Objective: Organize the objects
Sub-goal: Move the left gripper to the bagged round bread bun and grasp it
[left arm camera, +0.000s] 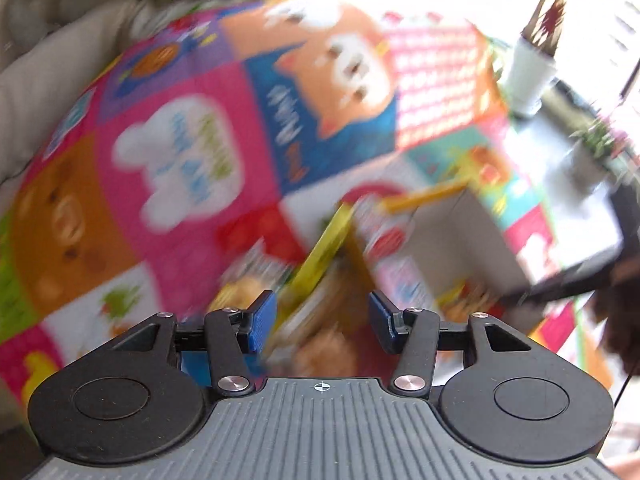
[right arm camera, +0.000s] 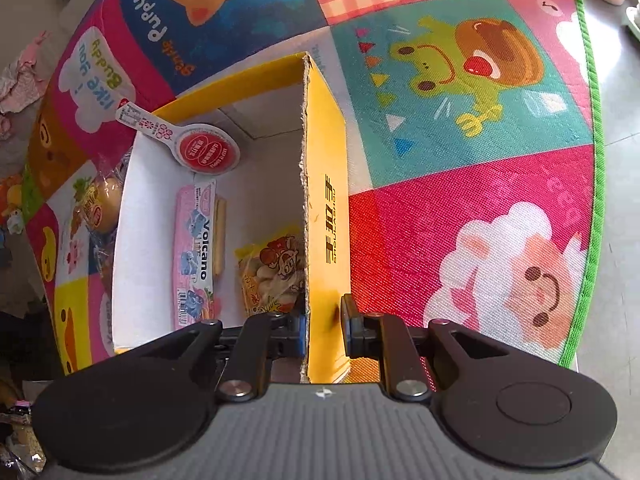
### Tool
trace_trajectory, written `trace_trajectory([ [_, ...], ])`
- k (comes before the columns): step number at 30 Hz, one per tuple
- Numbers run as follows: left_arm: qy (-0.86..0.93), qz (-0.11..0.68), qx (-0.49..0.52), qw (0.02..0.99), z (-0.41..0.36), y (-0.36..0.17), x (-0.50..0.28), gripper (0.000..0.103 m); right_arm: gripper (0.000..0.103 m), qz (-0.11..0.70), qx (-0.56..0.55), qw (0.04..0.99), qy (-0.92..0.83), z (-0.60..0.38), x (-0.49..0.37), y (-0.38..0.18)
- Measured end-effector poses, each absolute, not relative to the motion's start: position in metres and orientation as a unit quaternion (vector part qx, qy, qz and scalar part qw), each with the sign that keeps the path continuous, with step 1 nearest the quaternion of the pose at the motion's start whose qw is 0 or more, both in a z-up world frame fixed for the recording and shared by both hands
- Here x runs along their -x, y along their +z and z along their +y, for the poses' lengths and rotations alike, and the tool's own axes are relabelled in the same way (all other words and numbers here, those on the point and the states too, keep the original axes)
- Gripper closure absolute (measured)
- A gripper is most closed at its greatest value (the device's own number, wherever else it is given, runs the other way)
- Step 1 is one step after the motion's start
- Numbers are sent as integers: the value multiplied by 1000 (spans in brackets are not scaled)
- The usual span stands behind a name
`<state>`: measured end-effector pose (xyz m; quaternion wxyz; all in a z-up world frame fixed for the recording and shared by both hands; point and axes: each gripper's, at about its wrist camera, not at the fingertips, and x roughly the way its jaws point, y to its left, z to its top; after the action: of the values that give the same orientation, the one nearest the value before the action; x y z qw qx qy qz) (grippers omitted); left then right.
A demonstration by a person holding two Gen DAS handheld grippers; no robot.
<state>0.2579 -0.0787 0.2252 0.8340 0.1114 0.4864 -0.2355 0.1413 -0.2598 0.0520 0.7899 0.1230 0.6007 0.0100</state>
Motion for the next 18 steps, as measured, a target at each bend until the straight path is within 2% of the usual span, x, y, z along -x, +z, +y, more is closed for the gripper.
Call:
trace_trajectory([
  [4,-274,428,-39,861,-101,206,-294,47,88,604,-95,792,2,-252,-140,38],
  [10,-299,438,69,845,-120,145,-341,48,87,587,-112,802,-3,-260,-133,38],
  [13,-352,458,86,812,-124,138,-326,49,87,582,-112,805,7,-263,-129,40],
  [16,-425,515,129,733,-122,131,-288,49,86,579,-127,805,14,-271,-126,38],
  [18,-446,523,113,718,-119,132,-256,49,85,577,-133,805,20,-272,-128,38],
])
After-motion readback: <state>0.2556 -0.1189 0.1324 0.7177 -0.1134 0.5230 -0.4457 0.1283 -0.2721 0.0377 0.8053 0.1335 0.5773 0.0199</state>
